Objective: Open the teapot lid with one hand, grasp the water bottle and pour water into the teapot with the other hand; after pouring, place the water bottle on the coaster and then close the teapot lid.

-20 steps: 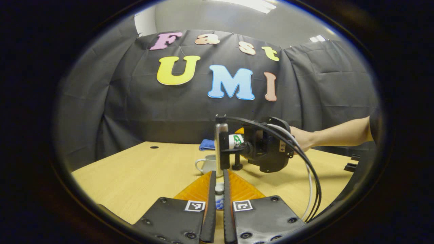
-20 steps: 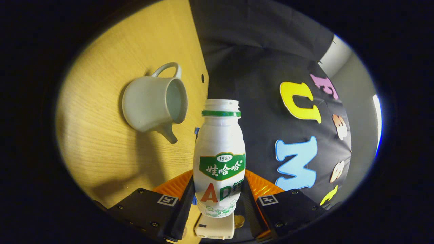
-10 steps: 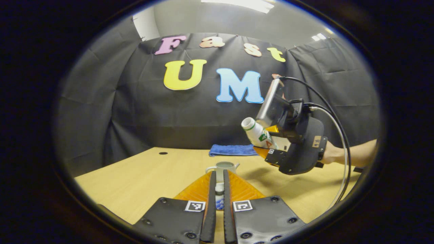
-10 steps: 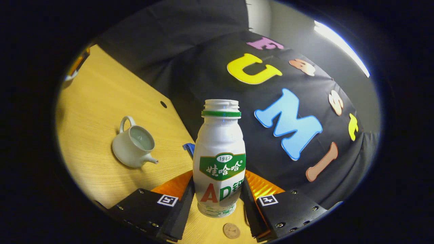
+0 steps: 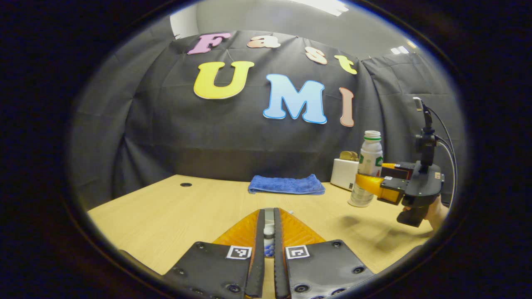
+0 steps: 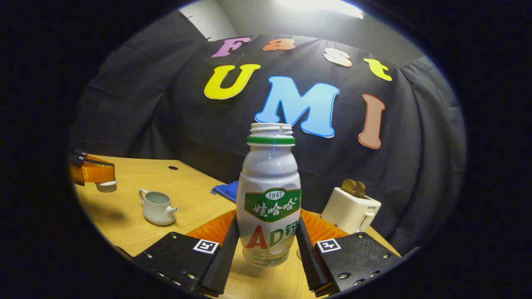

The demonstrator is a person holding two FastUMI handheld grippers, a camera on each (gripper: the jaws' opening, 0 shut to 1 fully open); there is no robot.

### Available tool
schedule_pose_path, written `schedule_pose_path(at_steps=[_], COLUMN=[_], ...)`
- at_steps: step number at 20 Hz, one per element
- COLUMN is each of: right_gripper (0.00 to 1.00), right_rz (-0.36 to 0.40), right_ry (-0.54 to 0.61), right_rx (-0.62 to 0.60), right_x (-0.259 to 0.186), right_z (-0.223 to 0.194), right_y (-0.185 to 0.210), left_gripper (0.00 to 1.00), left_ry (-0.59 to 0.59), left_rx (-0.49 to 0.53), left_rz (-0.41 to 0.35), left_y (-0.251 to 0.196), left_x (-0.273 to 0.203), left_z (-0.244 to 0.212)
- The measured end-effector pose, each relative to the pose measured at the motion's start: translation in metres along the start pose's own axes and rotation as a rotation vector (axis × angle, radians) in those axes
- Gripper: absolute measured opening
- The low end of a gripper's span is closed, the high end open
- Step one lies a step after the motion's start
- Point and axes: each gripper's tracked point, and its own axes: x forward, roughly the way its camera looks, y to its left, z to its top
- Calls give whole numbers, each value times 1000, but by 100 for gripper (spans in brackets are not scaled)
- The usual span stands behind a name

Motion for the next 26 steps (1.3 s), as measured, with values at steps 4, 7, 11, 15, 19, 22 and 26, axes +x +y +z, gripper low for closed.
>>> schedule_pose_path(at_steps=[4, 7, 11, 15, 19, 22, 26], right_gripper=[71, 71, 71, 71, 71, 71, 71], right_rz=[47, -8, -73, -133, -144, -150, -160], right_ry=[78, 52, 5, -13, 2, -1, -13], right_rx=[146, 160, 197, 259, 260, 266, 265], right_x=[-14, -15, -12, -18, -20, -21, -25], right_z=[-19, -13, -13, -1, -4, -3, 1], right_y=[-5, -13, -14, -36, -35, -36, -37], left_gripper=[20, 20, 20, 20, 16, 20, 20], left_ry=[-10, -14, 26, 65, 85, 87, 88], left_rx=[51, 89, 156, 140, 144, 147, 140], left_rz=[-32, -46, -23, 8, 7, 11, 16], left_y=[-16, -29, -27, -11, -12, -11, -11], left_x=[44, 79, 110, 120, 121, 122, 121], left_z=[10, 16, 1, -15, -23, -26, -27])
